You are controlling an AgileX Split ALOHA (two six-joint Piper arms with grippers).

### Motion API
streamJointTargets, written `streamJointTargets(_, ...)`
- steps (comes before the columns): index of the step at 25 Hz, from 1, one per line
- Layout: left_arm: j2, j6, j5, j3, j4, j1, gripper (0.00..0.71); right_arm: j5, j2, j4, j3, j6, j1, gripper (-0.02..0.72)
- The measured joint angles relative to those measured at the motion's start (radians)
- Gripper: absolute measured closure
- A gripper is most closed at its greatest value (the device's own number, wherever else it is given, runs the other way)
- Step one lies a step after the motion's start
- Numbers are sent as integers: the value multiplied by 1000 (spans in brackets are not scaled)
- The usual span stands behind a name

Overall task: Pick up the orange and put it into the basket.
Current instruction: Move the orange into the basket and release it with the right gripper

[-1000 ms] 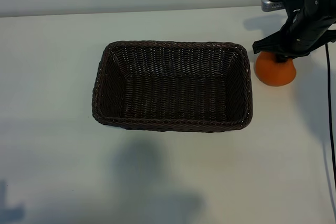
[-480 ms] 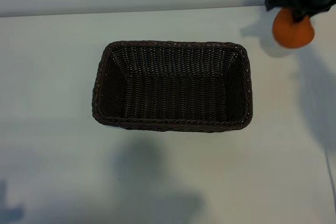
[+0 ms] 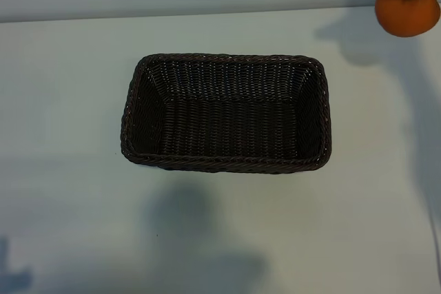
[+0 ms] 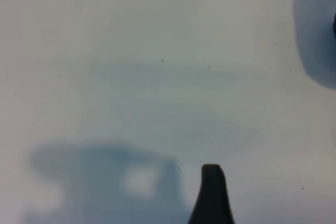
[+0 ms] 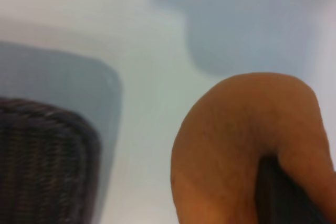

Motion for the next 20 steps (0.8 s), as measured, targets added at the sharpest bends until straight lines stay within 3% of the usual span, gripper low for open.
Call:
streamJointTargets(6,0,0,0,0,0,0,140,26,-14,7,-2,-14,164,629)
streamJointTargets(12,0,0,0,0,0,0,140,4,-14,22,-2,-12,356,629)
streamJointTargets(20,0,0,0,0,0,0,140,-5,42,25,-2,-12,398,629)
